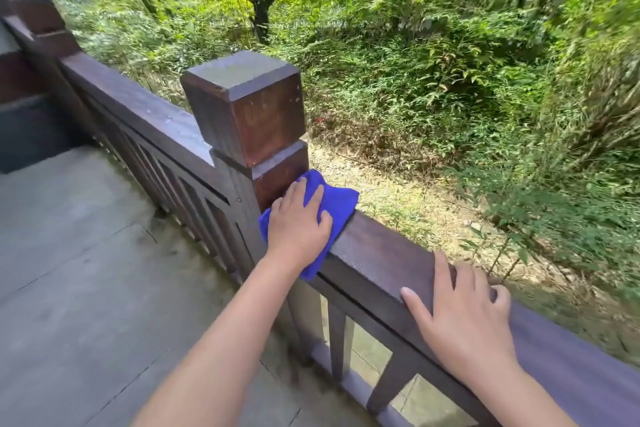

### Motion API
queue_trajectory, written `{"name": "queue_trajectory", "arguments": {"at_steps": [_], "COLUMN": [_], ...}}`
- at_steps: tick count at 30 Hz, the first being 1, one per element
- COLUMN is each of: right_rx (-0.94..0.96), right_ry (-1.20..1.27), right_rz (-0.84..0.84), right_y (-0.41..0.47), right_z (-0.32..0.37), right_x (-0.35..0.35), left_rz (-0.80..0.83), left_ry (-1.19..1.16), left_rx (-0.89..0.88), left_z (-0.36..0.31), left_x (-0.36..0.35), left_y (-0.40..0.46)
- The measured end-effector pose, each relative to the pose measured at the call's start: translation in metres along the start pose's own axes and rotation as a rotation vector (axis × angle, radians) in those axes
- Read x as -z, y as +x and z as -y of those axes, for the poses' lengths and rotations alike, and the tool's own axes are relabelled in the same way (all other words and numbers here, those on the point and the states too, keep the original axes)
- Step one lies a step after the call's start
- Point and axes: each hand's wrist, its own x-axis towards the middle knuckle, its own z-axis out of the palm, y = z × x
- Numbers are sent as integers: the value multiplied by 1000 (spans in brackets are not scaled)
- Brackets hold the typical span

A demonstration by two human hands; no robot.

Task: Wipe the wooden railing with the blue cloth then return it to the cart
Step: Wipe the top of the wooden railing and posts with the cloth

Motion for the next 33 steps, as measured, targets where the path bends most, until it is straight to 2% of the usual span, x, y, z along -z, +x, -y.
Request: {"name": "queue_trajectory", "arguments": {"at_steps": [4, 7, 11, 15, 17, 19, 22, 27, 33], "right_rx": [4, 13, 85, 346, 513, 595, 603, 582, 560], "right_ry": [8, 51, 201, 270, 254, 207, 169, 215, 232], "right_rz": [18, 17, 45, -63, -52, -3, 69, 13, -163], "right_y": [-2, 0, 12, 26, 34, 43, 52, 51, 35], "right_z": [0, -3, -11, 2, 17, 32, 45, 49, 56], "right_x": [2, 2, 11, 23, 24, 21, 16, 9, 5], "left_rz": [39, 78, 238, 299, 265, 219, 233, 216, -6], "left_ry": [64, 45, 82, -18, -28, -38, -137, -192, -191], "left_rx": [166, 225, 134, 41, -71, -151, -181, -230, -213], "left_z": [-32, -59, -70, -47, -34, -24, -13, -2, -5], "left_x": [2, 3, 5, 25, 30, 30, 25, 25, 17], "left_y": [-15, -37, -59, -54, -55, -58, -59, -59, -82]}}
